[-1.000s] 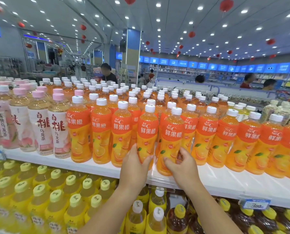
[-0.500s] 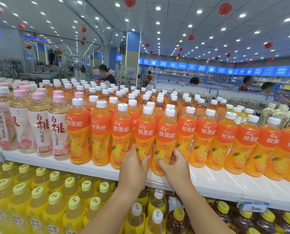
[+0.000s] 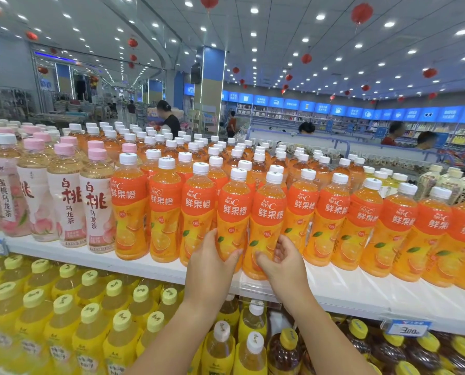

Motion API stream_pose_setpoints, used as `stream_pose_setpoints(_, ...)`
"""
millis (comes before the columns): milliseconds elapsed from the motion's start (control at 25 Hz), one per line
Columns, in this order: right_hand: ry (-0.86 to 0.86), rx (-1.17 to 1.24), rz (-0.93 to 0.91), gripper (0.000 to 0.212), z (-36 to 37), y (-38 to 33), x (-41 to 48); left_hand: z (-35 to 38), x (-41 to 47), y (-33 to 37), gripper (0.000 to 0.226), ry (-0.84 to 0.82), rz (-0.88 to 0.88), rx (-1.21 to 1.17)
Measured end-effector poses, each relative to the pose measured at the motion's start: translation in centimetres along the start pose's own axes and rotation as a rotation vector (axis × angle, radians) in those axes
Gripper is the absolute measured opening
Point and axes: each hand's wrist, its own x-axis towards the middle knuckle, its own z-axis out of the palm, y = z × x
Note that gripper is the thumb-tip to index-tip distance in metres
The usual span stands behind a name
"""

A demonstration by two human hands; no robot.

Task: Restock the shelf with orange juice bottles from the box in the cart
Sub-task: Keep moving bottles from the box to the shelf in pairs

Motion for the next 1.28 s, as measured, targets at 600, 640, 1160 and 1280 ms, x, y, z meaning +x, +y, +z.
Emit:
stream_pose_setpoints(600,-0.035,-0.045,0.024,0.044,0.2,-1.0,-1.6,-0.6,-1.7,0.6,0.058,-0.051,-0.114,-0.226)
stream_pose_setpoints(640,-0.035,-0.054,0.031,0.045,0.1,-1.1,-1.7,-0.6,-1.8,0.7,0.059,-0.061,-0.118,-0.226)
stream_pose_setpoints(1160,-0.060,-0.129,0.098,0.062,-1.2,-1.5,-4.1,-1.3,-3.8,0.6,0.066,-0.220,-0.189,-0.250)
stream_pose_setpoints(1280,-0.031,-0.164,0.116,0.059,-1.6,-1.6,-5.2,-2.1,-4.4,0.4,0.065,-0.260,-0.174,-0.235)
